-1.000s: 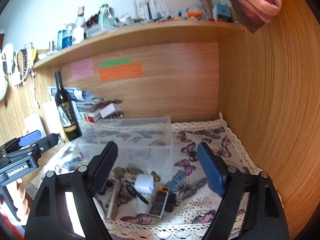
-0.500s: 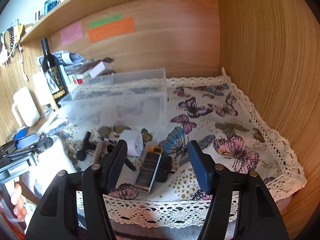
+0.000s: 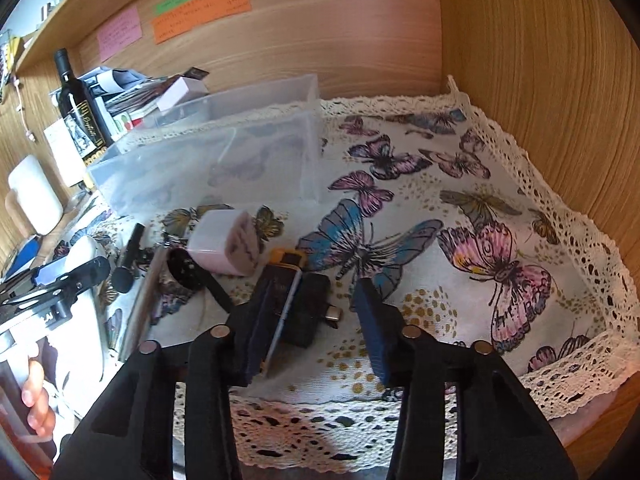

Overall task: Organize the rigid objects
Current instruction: 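Grasp the white handheld device with the left gripper while the right grasps a small black item, then lower the white device into the clear box with the left gripper while the right drops the black item in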

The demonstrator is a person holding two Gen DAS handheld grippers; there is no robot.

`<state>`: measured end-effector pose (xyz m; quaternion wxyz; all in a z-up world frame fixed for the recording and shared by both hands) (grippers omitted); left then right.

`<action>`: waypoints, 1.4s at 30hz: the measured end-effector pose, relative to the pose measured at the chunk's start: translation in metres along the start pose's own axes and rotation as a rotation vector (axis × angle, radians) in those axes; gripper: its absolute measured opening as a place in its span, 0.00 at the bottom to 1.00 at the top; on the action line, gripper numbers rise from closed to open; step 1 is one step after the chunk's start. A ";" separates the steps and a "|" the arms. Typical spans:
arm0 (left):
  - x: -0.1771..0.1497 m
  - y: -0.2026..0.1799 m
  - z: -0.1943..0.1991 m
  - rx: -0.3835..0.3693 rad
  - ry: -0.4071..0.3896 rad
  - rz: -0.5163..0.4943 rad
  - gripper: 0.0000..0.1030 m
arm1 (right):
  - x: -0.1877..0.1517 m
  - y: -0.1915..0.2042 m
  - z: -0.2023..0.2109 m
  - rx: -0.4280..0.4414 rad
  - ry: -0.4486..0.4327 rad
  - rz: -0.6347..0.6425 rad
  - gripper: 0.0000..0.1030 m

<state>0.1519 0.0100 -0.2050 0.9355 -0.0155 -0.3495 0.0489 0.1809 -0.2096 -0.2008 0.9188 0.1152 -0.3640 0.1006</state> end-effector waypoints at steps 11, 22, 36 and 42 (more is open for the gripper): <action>0.000 -0.007 -0.009 -0.020 0.007 -0.029 0.42 | -0.008 0.013 -0.010 -0.073 0.015 0.126 0.31; 0.016 0.004 0.017 -0.037 -0.053 -0.028 0.41 | 0.011 0.003 0.005 -0.064 -0.034 0.050 0.23; 0.089 0.019 0.077 -0.034 -0.265 -0.033 0.40 | 0.085 0.034 0.048 -0.027 -0.256 0.078 0.23; 0.119 0.021 0.097 -0.034 -0.337 -0.050 0.40 | 0.117 0.051 0.043 0.020 -0.292 0.094 0.23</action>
Point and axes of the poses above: each gripper's, at about its wrist camera, not at the fingertips, and z roughly against the way its jaws point, y to its left, x to its top, the point moved 10 cm from there along -z, roughly the way its jaws point, and after that the axes turned 5 degrees about y, right-handed, at the moved point
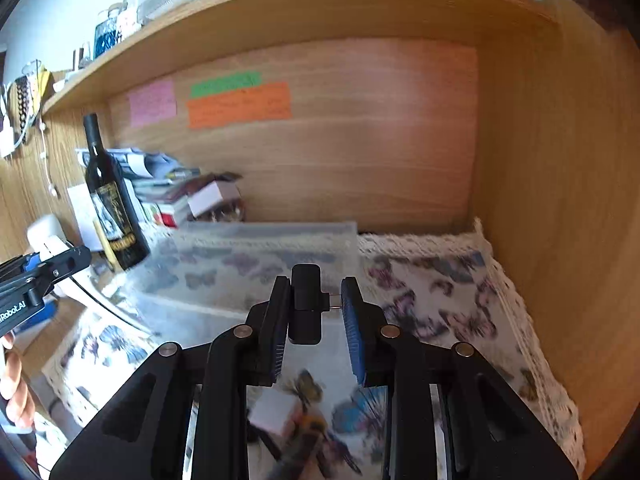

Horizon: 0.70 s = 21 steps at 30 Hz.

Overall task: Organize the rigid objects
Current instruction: 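Lower the white device into the clear box with the left gripper while the right drops the black item in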

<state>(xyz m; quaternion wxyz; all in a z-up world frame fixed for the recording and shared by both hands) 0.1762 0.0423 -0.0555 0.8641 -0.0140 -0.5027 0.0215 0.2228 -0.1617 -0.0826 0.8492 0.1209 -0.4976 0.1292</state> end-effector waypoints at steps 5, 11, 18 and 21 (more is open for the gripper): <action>0.025 0.000 -0.002 -0.022 -0.025 -0.003 0.40 | 0.019 0.007 -0.011 0.025 -0.012 0.012 0.23; 0.050 -0.002 -0.010 -0.048 -0.042 0.005 0.40 | 0.032 0.013 -0.020 0.048 -0.015 0.024 0.23; 0.056 -0.008 -0.040 -0.026 -0.027 -0.005 0.40 | 0.028 0.018 -0.043 0.061 0.033 0.032 0.23; 0.040 -0.010 -0.070 -0.018 0.034 -0.004 0.40 | 0.021 0.017 -0.058 0.067 0.077 0.030 0.23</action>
Point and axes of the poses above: each gripper's, at about its wrist camera, not at the fingertips, and z roughly against the way its jaws point, y to its left, x to its top, the point moved 10 cm from there along -z, roughly the way its jaws point, and after that the axes turned 5 degrees about y, right-handed, at the moved point
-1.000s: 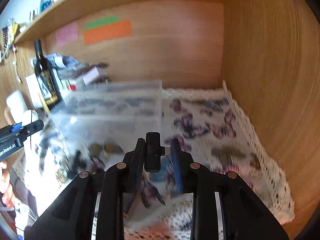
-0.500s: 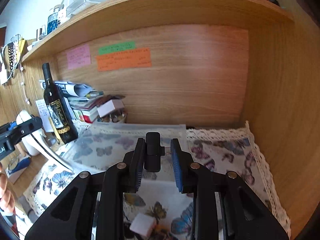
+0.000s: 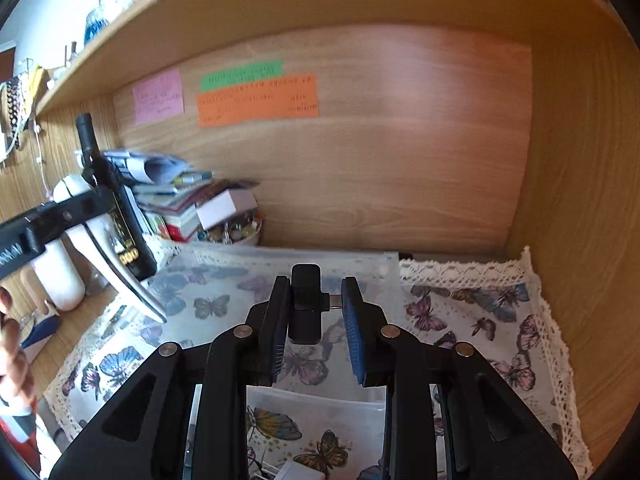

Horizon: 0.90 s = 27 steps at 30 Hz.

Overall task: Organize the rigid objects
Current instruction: 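Lower the white device into the clear box with the left gripper while the right drops the black item in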

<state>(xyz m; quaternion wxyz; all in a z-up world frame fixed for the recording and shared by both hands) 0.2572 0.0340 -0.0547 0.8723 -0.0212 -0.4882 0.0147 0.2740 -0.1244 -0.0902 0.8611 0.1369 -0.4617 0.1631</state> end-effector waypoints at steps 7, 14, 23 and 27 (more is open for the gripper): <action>-0.021 -0.005 -0.028 -0.001 0.051 -0.020 0.40 | -0.017 -0.001 -0.038 -0.002 0.109 0.006 0.23; -0.029 0.001 -0.020 0.010 0.045 -0.041 0.41 | -0.029 0.003 -0.056 0.007 0.167 0.021 0.23; -0.067 0.010 -0.049 0.005 0.188 -0.004 0.40 | -0.033 0.007 -0.064 0.010 0.188 0.034 0.23; -0.063 0.008 -0.054 -0.001 0.189 -0.003 0.40 | -0.036 0.008 -0.068 0.011 0.202 0.034 0.23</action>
Point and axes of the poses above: each gripper's, at about its wrist camera, not at the fingertips, and z roughly against the way its jaws point, y to its left, x to its top, the point moved 10 cm from there along -z, roughly the way its jaws point, and after that the axes turned 5 degrees about y, right-handed, at the moved point
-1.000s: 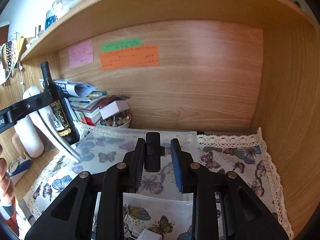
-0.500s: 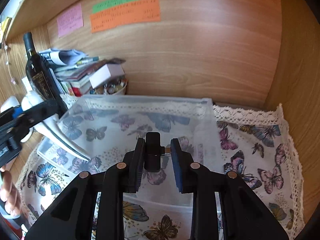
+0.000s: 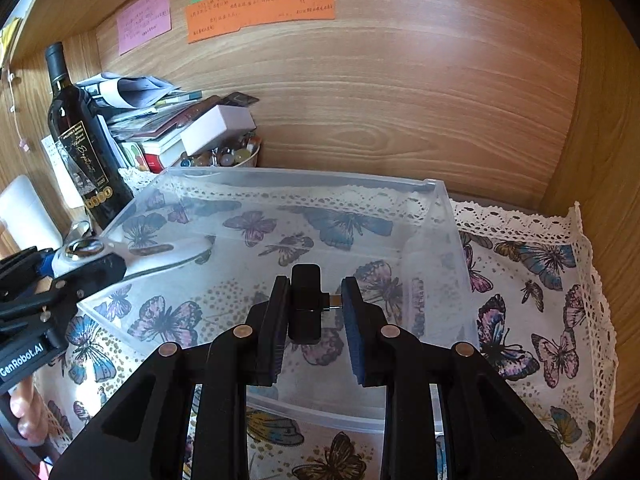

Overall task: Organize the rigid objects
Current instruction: 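Lower the white device into the clear box with the left gripper while the right drops the black item in, then grasp the black-and-gold box with the right gripper while the left moves toward the keys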

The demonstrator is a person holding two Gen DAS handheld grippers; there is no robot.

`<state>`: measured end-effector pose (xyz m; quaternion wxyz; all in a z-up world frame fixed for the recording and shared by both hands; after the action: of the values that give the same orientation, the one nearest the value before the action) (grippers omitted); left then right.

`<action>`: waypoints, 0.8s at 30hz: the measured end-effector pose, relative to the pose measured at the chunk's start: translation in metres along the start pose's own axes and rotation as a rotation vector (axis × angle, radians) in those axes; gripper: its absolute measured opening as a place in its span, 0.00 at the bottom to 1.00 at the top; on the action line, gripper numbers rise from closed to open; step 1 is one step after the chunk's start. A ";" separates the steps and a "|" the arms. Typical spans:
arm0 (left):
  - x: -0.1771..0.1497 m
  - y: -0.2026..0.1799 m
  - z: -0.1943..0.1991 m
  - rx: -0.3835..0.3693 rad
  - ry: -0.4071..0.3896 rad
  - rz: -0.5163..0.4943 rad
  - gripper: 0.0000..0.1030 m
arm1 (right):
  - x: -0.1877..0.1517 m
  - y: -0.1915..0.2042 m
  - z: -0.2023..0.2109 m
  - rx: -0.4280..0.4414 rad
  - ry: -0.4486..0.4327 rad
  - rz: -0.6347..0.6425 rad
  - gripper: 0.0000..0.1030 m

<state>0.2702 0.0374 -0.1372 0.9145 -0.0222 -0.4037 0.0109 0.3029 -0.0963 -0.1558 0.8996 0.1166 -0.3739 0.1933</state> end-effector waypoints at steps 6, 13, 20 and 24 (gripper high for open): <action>0.002 -0.005 -0.011 -0.018 0.035 0.008 0.40 | -0.002 0.003 -0.004 0.002 0.014 0.009 0.23; 0.014 -0.007 0.009 0.026 -0.040 -0.014 0.64 | 0.001 0.002 0.006 -0.015 -0.010 0.018 0.42; 0.023 -0.010 0.040 0.047 -0.127 -0.038 0.73 | 0.007 0.005 0.039 -0.035 -0.090 0.030 0.53; 0.022 -0.010 0.060 0.056 -0.165 -0.038 0.80 | 0.007 0.006 0.066 -0.057 -0.147 0.035 0.59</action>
<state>0.2410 0.0299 -0.0804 0.8785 0.0118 -0.4776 0.0066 0.2635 -0.1120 -0.1047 0.8691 0.0981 -0.4464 0.1892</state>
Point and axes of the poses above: each gripper's, at about its wrist camera, not at the fingertips, and z roughly against the way its jaws point, y to its left, x to its top, the point moved 10 cm from there along -z, roughly the way its jaws point, and after that the axes turned 5 degrees about y, right-handed, at the moved point
